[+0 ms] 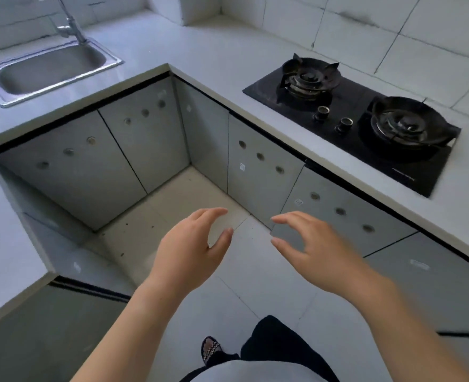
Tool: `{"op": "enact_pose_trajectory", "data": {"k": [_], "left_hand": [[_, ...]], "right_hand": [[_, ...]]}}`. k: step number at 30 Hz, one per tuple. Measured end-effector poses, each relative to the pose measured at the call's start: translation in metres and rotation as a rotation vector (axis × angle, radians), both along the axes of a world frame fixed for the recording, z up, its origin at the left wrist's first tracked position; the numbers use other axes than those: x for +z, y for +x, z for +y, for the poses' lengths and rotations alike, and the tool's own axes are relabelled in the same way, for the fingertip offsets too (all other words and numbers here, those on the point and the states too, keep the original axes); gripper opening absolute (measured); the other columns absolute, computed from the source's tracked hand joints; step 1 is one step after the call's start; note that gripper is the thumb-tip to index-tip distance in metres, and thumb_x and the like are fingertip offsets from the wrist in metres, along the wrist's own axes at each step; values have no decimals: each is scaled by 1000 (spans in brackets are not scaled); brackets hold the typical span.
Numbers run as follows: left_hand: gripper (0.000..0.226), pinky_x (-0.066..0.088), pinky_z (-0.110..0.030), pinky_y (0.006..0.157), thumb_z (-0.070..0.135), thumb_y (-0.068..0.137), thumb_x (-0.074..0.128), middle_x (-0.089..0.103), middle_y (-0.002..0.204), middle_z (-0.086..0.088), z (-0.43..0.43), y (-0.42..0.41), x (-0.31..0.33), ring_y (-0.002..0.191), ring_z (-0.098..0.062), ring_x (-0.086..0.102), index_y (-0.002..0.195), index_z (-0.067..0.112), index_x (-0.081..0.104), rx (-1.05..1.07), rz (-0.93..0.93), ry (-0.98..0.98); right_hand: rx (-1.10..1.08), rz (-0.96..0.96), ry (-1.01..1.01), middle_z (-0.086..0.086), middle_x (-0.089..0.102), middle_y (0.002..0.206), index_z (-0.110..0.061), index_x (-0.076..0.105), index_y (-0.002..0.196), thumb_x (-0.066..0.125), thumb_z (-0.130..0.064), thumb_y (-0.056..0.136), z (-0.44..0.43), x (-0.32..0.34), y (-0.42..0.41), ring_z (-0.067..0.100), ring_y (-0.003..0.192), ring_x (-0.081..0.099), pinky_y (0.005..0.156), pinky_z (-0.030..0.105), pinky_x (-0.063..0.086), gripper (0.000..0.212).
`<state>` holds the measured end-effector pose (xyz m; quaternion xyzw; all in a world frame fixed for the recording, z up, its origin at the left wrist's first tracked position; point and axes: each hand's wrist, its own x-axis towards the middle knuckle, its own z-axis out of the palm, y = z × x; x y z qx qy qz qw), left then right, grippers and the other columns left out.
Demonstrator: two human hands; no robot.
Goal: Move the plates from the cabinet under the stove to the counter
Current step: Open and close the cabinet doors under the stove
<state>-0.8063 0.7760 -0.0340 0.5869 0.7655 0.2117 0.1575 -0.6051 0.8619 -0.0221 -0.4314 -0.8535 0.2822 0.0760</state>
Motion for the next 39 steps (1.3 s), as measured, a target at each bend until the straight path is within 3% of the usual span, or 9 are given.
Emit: {"op": "enact_pose_trajectory", "data": {"k": [2, 7, 15, 18, 26, 31, 35, 39], "left_hand": [[39, 32, -18, 68, 48, 90, 43, 54, 127, 21, 27, 1, -5, 66, -4, 43, 126, 34, 50, -66, -7, -6], [37, 33, -19, 67, 46, 90, 46, 54, 126, 22, 89, 2, -8, 67, -4, 39, 125, 35, 50, -165, 0, -39], [38, 37, -22, 72, 47, 90, 44, 53, 128, 20, 193, -21, 5, 84, -9, 57, 127, 37, 48, -210, 112, -88], [38, 38, -21, 73, 46, 91, 44, 52, 129, 21, 223, -17, 0, 82, -5, 53, 127, 37, 48, -250, 119, -94], [39, 35, -17, 73, 47, 90, 44, 54, 128, 21, 271, -19, -24, 107, -6, 56, 128, 37, 48, -414, 113, -138], [40, 32, -14, 64, 46, 90, 45, 53, 129, 20, 298, -31, -34, 94, -4, 58, 129, 38, 47, -590, 93, -152], [39, 34, -17, 67, 44, 90, 47, 52, 130, 21, 313, -51, -39, 97, -7, 58, 128, 37, 48, -696, 92, -145], [37, 34, -17, 61, 43, 90, 47, 52, 129, 21, 332, -71, -44, 76, -3, 54, 126, 36, 51, -743, 106, -138]], "right_hand": [[-74, -14, 9, -27, 46, 127, -37, 46, 124, 45, -50, 89, 14, -3, 7, -8, 110, 43, 74, 4, 27, 37], [-197, 15, -33, -27, 48, 124, -37, 46, 124, 47, -49, 89, 55, -11, 13, -6, 110, 45, 78, 10, 30, 37], [-272, 115, -53, -25, 45, 130, -37, 44, 126, 47, -46, 90, 146, -21, -8, -3, 116, 43, 84, 17, 32, 37], [-274, 95, -60, -24, 45, 131, -37, 43, 127, 46, -47, 90, 174, -29, -8, -2, 116, 43, 83, 18, 33, 38], [-402, 16, -84, -22, 44, 132, -35, 44, 127, 45, -46, 90, 197, -41, -5, -1, 118, 41, 86, 18, 32, 39], [-550, -31, -103, -20, 43, 135, -32, 43, 129, 44, -46, 91, 185, -46, -15, 2, 120, 42, 88, 19, 35, 40], [-667, -55, -100, -18, 43, 136, -30, 43, 130, 45, -44, 92, 175, -45, -34, 4, 122, 42, 90, 20, 36, 41], [-732, -37, -72, -20, 42, 136, -31, 42, 130, 44, -44, 92, 168, -45, -58, 2, 123, 39, 88, 17, 32, 41]]}}
